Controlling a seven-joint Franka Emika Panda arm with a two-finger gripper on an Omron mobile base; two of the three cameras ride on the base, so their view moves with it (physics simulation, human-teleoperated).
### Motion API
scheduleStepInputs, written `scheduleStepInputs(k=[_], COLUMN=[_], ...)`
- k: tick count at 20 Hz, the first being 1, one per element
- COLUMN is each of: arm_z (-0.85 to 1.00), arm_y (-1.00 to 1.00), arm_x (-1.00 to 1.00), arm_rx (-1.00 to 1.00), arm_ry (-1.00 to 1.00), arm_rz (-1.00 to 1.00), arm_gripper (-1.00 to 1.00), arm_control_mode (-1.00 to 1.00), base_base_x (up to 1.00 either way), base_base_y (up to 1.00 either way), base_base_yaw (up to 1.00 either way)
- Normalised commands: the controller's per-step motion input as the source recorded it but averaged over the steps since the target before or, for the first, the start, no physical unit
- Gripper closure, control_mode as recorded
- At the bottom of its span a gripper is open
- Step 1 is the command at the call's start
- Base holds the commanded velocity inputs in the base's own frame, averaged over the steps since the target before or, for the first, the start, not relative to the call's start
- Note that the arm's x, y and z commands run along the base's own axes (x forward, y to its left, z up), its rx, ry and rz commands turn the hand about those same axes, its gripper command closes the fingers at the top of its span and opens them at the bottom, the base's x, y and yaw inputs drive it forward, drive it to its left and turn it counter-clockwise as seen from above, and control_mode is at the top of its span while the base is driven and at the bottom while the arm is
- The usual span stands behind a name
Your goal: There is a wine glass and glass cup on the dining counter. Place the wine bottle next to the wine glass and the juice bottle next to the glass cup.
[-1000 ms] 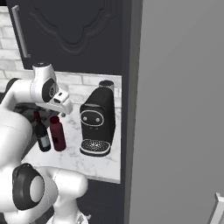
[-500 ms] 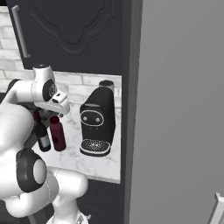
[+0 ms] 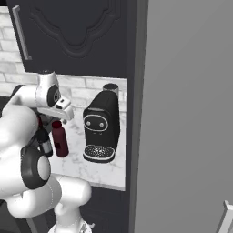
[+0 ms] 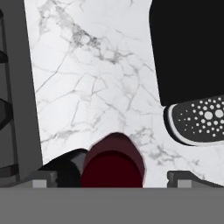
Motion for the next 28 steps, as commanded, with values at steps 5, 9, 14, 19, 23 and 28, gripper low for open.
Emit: scheduleStepInputs(k=[5,9,14,19,23,28], arm_z=[-0.12,-0.06,-0.05,-0.05,-0.06,-0.13], arm_y=[0.0,0.04,0.05,0.03,0.01,0.0], arm_x=[0.0,0.0,0.0,-0.05,-0.09,-0.02], arm_rx=[0.0,0.0,0.0,0.0,-0.01,-0.05], arm_ry=[0.08,0.08,0.06,0.03,0.02,0.0], arm_rz=[0.0,-0.01,-0.01,-0.01,-0.05,-0.06], arm_gripper=[-1.0,-1.0,-1.0,-1.0,-1.0,-1.0], arm_control_mode=[-1.0,-1.0,-1.0,-1.0,-1.0,-1.0], base_base_x=[0.0,0.0,0.0,0.0,0.0,0.0], base_base_y=[0.0,0.0,0.0,0.0,0.0,0.0], base_base_yaw=[0.0,0.0,0.0,0.0,0.0,0.0])
